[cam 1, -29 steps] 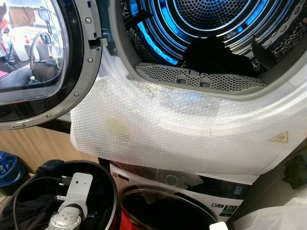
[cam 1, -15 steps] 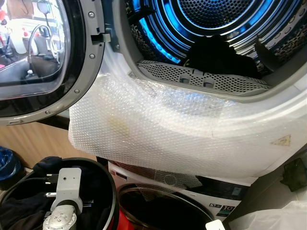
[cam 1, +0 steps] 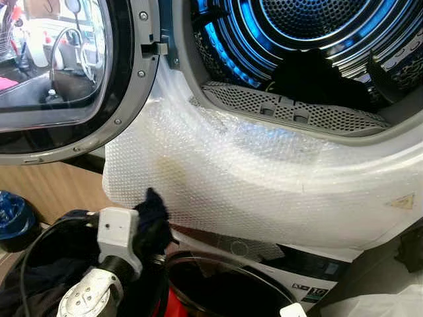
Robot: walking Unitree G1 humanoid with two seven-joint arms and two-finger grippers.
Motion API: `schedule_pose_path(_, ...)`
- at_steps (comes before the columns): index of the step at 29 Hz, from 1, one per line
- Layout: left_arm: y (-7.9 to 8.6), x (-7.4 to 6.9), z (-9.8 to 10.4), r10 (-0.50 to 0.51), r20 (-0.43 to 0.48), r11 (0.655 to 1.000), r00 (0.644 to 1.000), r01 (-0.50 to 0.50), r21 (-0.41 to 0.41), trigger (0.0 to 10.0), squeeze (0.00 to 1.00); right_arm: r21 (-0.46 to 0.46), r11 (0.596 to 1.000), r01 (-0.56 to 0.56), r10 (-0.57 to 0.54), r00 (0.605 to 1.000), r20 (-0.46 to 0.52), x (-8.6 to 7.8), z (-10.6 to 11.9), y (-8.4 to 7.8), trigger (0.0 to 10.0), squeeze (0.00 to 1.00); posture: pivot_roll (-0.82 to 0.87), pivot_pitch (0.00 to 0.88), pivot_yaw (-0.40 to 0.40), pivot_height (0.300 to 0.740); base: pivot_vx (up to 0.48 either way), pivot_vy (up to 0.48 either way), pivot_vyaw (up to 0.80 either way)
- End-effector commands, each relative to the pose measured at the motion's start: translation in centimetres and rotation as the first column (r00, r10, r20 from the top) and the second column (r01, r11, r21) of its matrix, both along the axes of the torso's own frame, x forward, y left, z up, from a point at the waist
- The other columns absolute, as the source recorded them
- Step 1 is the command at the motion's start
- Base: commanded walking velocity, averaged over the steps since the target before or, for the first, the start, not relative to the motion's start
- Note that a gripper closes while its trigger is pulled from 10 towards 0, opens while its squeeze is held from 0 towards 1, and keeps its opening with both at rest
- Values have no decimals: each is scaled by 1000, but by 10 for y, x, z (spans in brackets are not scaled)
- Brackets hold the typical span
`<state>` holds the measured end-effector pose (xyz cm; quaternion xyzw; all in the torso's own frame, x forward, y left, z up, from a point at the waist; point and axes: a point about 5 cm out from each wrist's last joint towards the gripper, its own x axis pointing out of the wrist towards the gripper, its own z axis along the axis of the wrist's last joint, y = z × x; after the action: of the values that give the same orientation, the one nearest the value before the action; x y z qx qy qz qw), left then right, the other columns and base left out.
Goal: Clothes washing
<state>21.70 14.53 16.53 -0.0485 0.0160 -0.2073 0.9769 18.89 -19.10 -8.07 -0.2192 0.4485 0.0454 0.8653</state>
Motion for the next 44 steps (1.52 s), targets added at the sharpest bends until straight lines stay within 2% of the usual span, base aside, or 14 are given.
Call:
schedule_pose_path(1, -12, 0, 21, -138, 69, 989, 988, 141, -42, 0, 0, 2, 1000, -4, 4, 1000, -16, -1, -1, 2, 10000, 0, 368, 0, -73, 740, 0, 0, 0)
schedule_pose_path(6, -25, 6, 37, -303, 108, 952, 947, 305, -7, 0, 0, 10, 1000, 6, -6, 1000, -14, -1, -1, 4, 10000, 0, 359, 0, -62, 740, 0, 0, 0)
schedule_pose_path(9, -41, 20, 56, -478, 150, 878, 865, 476, 50, 0, 0, 21, 1000, 22, -21, 1000, -12, -1, -2, 8, 10000, 0, 343, 0, -48, 740, 0, 0, 0)
schedule_pose_path(12, -55, 27, 72, -620, 164, 784, 767, 612, 101, 0, 0, 34, 999, 40, -39, 999, -9, -1, -2, 11, 10000, 0, 318, 0, -26, 740, 0, 0, 0)
schedule_pose_path(13, -63, 28, 79, -691, 161, 722, 704, 678, 136, 0, 0, 42, 998, 55, -54, 999, -6, -1, -2, 12, 10000, 0, 308, 0, -16, 740, 0, 0, 0)
schedule_pose_path(18, -74, 32, 91, -821, 129, 571, 557, 799, 189, 0, 0, 61, 992, 114, -113, 994, -6, -4, -4, 15, 10000, 0, 245, 0, 30, 740, 0, 0, 0)
schedule_pose_path(19, -77, 33, 94, -848, 116, 530, 517, 819, 221, 0, 0, 65, 990, 126, -126, 992, -6, -5, -4, 15, 10000, 0, 224, 0, 46, 740, 0, 0, 0)
schedule_pose_path(20, -81, 38, 101, -894, 90, 446, 440, 846, 291, 0, 0, 70, 986, 151, -151, 988, -7, -8, -6, 15, 10000, 0, 208, 0, 60, 740, 0, 0, 0)
schedule_pose_path(27, -90, 62, 131, -940, 90, 336, 330, 842, 422, 0, 0, 73, 976, 208, -205, 978, -34, -23, -12, 15, 10000, 0, 146, 0, 108, 740, 0, 0, 0)
schedule_pose_path(31, -92, 94, 156, -940, 88, 327, 329, 801, 501, 0, 0, 69, 968, 240, -236, 970, -64, -39, -18, 13, 10000, 0, 97, 0, 136, 740, 0, 0, 0)
schedule_pose_path(33, -92, 97, 158, -939, 88, 330, 333, 798, 505, 0, 0, 69, 968, 243, -238, 969, -67, -41, -19, 13, 10000, 0, 97, 0, 136, 740, 0, 0, 0)
schedule_pose_path(37, -83, 143, 178, -896, 20, 360, 444, 701, 616, 0, 0, 67, 960, 273, -268, 960, -82, -53, -22, 11, 10000, 0, 28, 0, 162, 740, 0, 0, 0)
schedule_pose_path(42, -76, 155, 193, -875, 0, 379, 485, 684, 623, 0, 0, 65, 957, 284, -278, 957, -87, -59, -24, 10, 10000, 0, 4, 0, 172, 740, 0, 0, 0)
schedule_pose_path(44, -74, 161, 204, -843, -16, 409, 537, 660, 630, 0, 0, 64, 956, 287, -280, 955, -95, -64, -25, 9, 10000, 0, -2, 0, 177, 740, 0, 0, 0)
